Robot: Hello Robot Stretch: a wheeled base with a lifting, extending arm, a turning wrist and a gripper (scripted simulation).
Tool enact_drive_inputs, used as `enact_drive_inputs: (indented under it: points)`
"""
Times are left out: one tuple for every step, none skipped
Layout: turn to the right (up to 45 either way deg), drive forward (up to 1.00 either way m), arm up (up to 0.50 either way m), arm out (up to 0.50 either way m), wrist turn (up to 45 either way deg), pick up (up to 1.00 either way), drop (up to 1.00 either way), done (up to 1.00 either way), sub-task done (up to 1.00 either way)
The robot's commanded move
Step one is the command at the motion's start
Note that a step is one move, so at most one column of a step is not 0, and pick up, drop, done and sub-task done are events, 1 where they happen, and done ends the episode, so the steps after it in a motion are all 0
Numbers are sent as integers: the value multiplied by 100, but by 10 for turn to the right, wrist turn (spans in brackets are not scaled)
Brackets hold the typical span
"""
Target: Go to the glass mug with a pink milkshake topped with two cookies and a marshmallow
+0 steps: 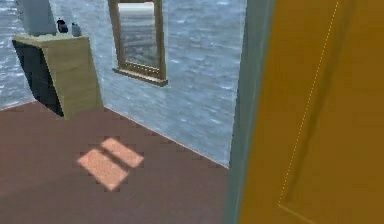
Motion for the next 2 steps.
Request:
enact_drive_inputs:
  points:
    - [-300,0,0,0,0,0,0,0,0]
    - [0,100,0,0,0,0,0,0,0]
